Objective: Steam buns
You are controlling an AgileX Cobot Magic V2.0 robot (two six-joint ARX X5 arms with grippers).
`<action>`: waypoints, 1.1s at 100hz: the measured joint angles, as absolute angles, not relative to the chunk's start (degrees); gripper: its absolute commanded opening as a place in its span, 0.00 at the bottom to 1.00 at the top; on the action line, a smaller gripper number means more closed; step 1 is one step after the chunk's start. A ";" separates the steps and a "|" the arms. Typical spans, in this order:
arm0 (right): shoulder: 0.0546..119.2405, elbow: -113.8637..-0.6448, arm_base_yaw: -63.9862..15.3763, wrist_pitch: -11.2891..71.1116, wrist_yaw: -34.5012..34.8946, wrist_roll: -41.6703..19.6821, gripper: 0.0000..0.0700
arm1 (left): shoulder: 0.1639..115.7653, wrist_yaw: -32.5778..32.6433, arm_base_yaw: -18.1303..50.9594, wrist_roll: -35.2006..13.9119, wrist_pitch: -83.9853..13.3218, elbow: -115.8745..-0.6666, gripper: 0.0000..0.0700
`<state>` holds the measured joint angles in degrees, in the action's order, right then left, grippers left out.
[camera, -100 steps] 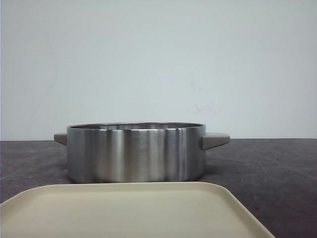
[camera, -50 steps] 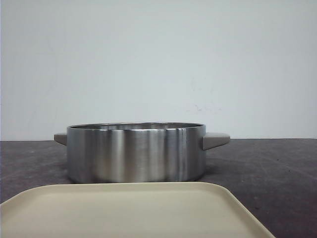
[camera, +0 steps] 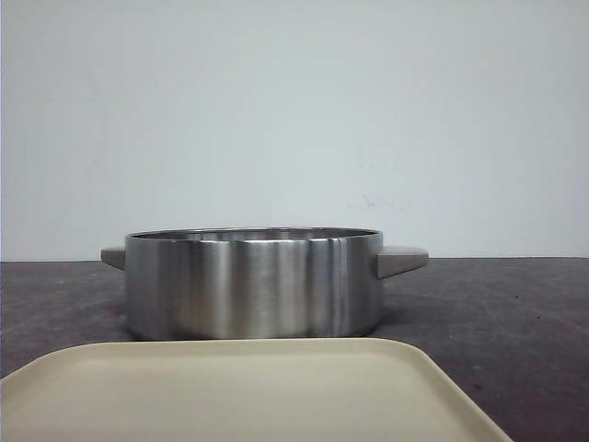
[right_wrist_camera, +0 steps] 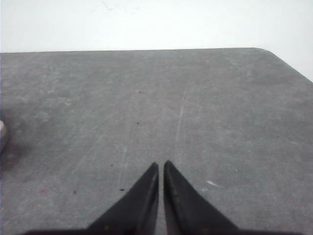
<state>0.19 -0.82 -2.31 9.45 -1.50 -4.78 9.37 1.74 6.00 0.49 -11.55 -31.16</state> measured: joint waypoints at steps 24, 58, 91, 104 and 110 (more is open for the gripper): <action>0.19 -0.82 -2.31 9.45 -1.50 -4.78 0.02 | 8.56 -3.95 1.65 -5.54 3.95 -13.04 0.00; 0.19 -0.82 -2.31 9.45 -1.50 -4.78 0.02 | 2.74 -4.38 0.62 -7.51 6.44 -3.11 0.00; 0.19 -0.82 -2.31 9.45 -1.50 -4.78 0.02 | 0.21 -4.38 -0.14 -4.89 -4.89 -1.85 0.00; 0.19 -0.82 -2.31 9.45 -1.50 -4.78 0.02 | 0.21 -4.34 -0.36 -2.37 -9.48 -1.85 0.00; 0.19 -0.82 -2.31 9.45 -1.50 -4.78 0.02 | 0.23 -3.92 -0.86 -1.87 -10.31 -1.85 0.00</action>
<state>0.19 -0.82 -2.31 9.45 -1.50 -4.78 0.23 -3.92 -0.86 -1.87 -10.31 -1.85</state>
